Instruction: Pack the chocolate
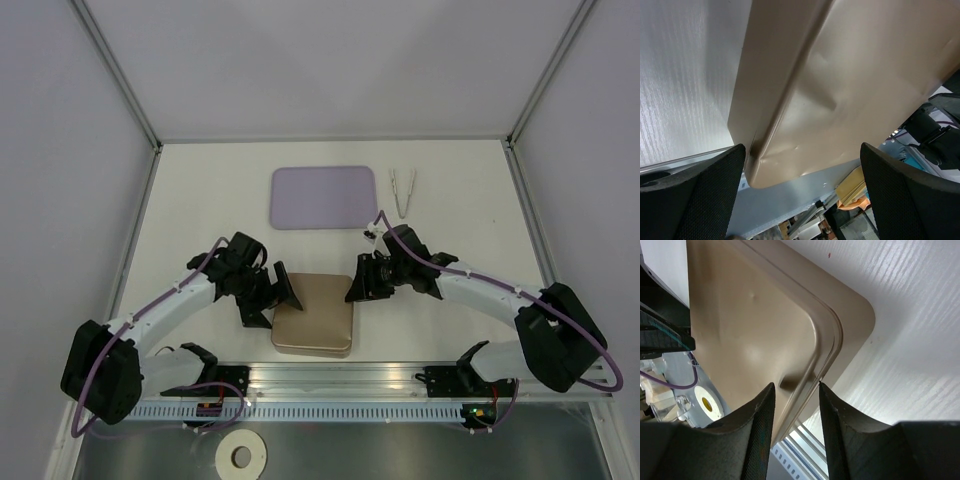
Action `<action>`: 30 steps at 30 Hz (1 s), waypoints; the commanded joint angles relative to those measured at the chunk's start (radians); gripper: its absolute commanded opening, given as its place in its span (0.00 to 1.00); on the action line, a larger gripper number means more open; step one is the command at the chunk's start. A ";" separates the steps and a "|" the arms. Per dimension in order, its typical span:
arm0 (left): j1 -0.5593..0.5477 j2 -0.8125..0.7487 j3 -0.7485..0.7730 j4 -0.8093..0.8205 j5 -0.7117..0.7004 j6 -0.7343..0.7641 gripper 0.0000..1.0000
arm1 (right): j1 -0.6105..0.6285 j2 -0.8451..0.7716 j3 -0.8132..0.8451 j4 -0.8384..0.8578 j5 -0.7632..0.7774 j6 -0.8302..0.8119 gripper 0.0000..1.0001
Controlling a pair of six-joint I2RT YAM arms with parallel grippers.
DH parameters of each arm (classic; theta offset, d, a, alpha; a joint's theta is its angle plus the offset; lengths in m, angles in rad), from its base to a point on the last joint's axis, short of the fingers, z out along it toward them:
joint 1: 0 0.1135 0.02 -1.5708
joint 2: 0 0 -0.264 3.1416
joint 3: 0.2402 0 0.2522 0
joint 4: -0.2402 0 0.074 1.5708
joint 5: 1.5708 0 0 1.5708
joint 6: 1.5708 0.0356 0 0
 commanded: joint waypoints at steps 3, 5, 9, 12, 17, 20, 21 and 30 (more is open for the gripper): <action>-0.028 -0.047 -0.008 0.028 -0.026 -0.058 0.99 | 0.005 -0.065 0.000 -0.017 0.054 0.022 0.48; -0.034 -0.045 -0.003 0.022 -0.023 -0.055 0.97 | 0.006 -0.072 -0.002 -0.020 0.053 0.027 0.48; -0.038 -0.042 0.047 -0.043 -0.087 -0.015 0.96 | 0.014 -0.084 0.029 -0.060 0.063 -0.001 0.51; -0.038 -0.024 0.104 -0.128 -0.171 0.032 0.96 | 0.031 -0.095 0.035 -0.089 0.071 -0.001 0.52; -0.045 0.018 0.104 -0.127 -0.159 0.046 0.94 | 0.074 -0.070 -0.025 -0.038 0.102 0.036 0.52; -0.063 0.032 0.076 -0.110 -0.159 0.031 0.89 | 0.074 -0.038 -0.074 0.008 0.140 0.065 0.45; -0.068 0.030 0.061 -0.107 -0.162 0.028 0.87 | 0.074 -0.029 -0.100 0.018 0.146 0.073 0.44; -0.083 0.039 0.030 -0.090 -0.167 0.006 0.70 | 0.074 0.007 -0.070 0.008 0.192 0.061 0.42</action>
